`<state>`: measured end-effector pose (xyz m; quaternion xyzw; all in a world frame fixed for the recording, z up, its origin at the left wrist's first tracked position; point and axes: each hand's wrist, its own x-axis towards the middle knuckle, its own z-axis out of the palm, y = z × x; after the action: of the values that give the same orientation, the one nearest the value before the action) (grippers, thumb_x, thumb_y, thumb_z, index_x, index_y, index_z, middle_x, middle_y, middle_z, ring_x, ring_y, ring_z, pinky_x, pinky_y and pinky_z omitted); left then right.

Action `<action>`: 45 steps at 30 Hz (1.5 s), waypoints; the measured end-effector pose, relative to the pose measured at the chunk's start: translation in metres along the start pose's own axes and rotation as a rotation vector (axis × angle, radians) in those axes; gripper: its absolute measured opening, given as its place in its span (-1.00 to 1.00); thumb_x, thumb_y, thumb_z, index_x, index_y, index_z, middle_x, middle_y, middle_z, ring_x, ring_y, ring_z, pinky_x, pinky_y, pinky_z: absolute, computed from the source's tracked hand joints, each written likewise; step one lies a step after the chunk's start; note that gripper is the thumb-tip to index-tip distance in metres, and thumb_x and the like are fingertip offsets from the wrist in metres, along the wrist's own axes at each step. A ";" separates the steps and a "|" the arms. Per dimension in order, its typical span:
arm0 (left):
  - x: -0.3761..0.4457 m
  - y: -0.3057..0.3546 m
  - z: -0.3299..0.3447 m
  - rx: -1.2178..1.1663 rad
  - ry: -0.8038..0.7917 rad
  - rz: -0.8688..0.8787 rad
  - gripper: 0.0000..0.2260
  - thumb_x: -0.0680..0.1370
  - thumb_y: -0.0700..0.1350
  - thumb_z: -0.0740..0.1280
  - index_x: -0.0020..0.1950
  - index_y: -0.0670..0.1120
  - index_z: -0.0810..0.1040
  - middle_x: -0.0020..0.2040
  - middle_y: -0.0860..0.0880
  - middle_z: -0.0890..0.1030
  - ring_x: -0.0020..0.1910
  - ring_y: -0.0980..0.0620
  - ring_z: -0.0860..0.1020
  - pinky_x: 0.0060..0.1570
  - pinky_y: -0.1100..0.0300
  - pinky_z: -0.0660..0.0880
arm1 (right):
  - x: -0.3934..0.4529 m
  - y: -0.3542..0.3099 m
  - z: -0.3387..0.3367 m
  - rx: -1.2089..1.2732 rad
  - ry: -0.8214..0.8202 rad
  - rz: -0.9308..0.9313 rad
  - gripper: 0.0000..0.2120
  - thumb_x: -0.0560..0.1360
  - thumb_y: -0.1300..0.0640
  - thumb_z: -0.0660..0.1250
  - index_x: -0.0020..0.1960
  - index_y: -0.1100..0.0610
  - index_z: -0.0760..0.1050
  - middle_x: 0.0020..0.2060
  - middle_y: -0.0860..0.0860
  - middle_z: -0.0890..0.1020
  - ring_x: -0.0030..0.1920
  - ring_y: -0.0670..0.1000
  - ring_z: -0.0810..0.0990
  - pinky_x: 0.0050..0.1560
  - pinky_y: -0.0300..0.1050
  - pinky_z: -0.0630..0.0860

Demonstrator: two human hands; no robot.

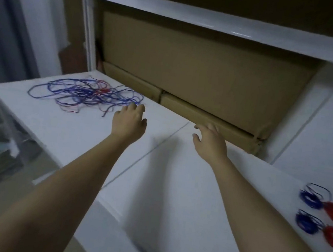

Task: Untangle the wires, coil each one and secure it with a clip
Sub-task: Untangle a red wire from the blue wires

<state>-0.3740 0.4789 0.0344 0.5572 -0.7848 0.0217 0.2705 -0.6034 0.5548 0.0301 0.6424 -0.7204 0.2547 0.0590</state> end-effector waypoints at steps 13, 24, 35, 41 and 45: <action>0.057 -0.329 -0.069 0.114 -0.073 -0.301 -0.68 0.60 -0.08 0.22 0.33 -0.14 0.37 0.30 -0.18 0.44 0.25 -0.22 0.41 0.09 -0.03 0.40 | 0.155 -0.297 0.183 -0.084 -0.127 -0.226 -0.66 0.57 0.11 0.21 0.32 0.15 0.43 0.25 0.14 0.46 0.29 0.18 0.36 0.16 0.02 0.37; 0.187 -0.475 -0.034 0.131 -0.140 -0.211 -0.67 0.61 -0.03 0.23 0.34 -0.10 0.34 0.27 -0.15 0.45 0.19 -0.17 0.46 -0.03 0.04 0.42 | 0.318 -0.377 0.296 -0.051 -0.169 -0.166 -0.59 0.59 0.09 0.19 0.42 0.11 0.36 0.35 0.14 0.39 0.33 0.18 0.30 0.25 0.04 0.34; 0.284 -0.535 0.017 -0.035 -0.305 0.122 -0.67 0.61 0.02 0.23 0.32 -0.08 0.43 0.22 -0.13 0.47 0.18 -0.17 0.44 0.04 -0.02 0.47 | 0.358 -0.393 0.345 0.179 -0.390 0.139 -0.60 0.49 0.39 0.26 0.29 0.13 0.51 0.22 0.15 0.55 0.15 0.08 0.55 0.01 -0.22 0.44; 0.299 -0.520 0.047 -0.272 -0.449 0.423 -0.74 0.59 0.07 0.26 0.17 -0.02 0.60 0.11 -0.09 0.54 0.14 -0.14 0.47 0.08 -0.06 0.46 | 0.337 -0.399 0.328 -0.010 -0.105 -0.146 -0.89 0.44 0.17 0.43 -0.08 0.18 0.68 -0.17 0.07 0.69 -0.06 0.12 0.56 0.00 0.04 0.52; 0.298 -0.504 0.060 -0.368 -0.590 0.537 -0.75 0.56 0.06 0.31 0.17 0.01 0.63 0.12 -0.11 0.58 0.13 -0.12 0.51 0.06 0.04 0.49 | 0.324 -0.423 0.327 -0.100 -0.307 -0.019 -0.81 0.52 0.04 0.36 0.05 0.08 0.66 -0.12 0.08 0.65 -0.02 0.05 0.51 -0.09 -0.10 0.46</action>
<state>-0.0208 0.0108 -0.0176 0.2582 -0.9363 -0.2088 0.1143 -0.1746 0.1009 0.0050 0.6770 -0.7264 0.1169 -0.0174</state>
